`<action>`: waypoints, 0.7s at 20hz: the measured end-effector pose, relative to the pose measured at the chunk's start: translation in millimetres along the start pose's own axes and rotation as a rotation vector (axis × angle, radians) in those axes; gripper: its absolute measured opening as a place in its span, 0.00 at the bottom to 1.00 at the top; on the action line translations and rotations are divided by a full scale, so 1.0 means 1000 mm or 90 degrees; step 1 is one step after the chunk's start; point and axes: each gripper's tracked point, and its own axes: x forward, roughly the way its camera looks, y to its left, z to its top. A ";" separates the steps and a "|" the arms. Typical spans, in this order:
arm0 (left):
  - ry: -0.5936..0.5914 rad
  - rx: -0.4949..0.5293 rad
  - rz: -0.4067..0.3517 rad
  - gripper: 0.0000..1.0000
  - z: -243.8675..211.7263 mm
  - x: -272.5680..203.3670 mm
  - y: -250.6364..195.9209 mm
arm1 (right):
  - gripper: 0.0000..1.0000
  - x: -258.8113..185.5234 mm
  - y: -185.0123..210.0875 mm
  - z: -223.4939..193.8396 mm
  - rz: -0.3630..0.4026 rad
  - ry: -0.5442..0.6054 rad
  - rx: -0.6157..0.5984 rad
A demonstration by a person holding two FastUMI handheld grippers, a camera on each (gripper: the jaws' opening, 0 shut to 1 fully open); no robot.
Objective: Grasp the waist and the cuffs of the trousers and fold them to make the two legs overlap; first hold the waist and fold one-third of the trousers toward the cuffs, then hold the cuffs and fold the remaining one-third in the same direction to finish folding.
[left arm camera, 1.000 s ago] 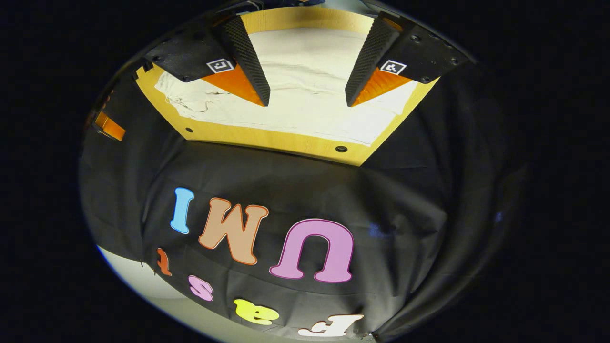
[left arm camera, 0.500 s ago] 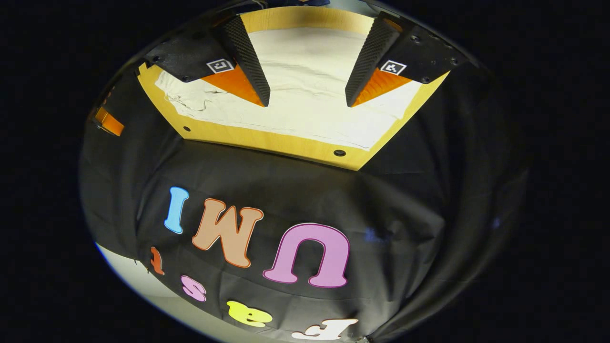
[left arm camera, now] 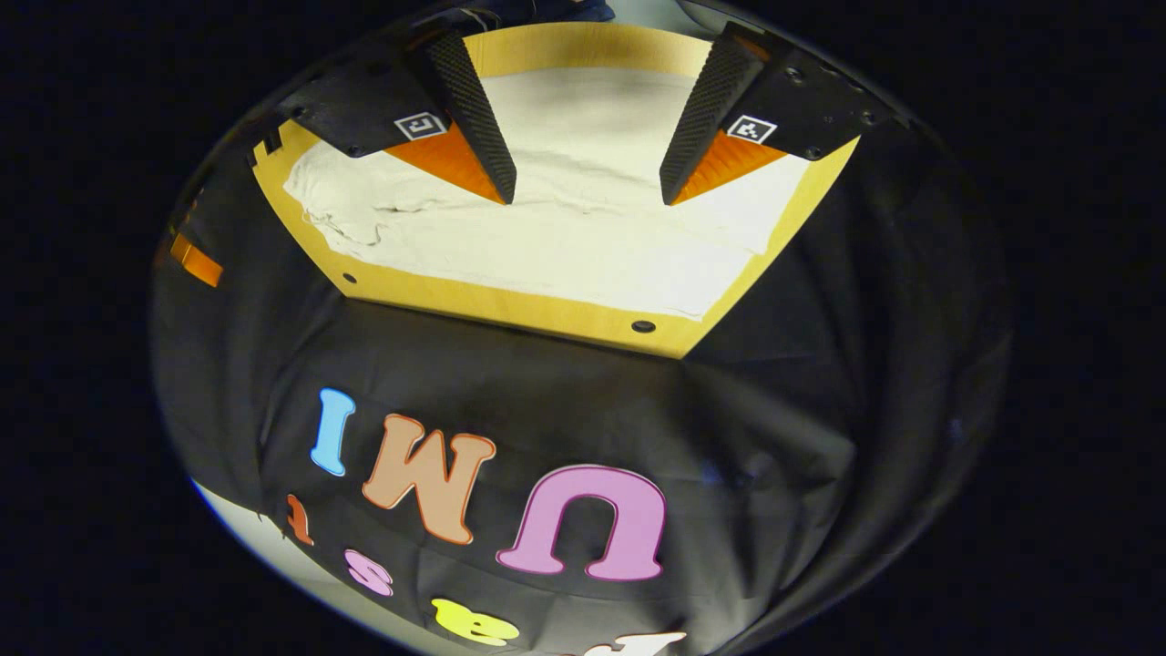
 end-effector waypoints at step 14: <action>0.352 0.255 -0.181 0.95 -0.131 -0.015 0.028 | 0.96 -0.021 -0.046 -0.041 -0.073 0.064 0.011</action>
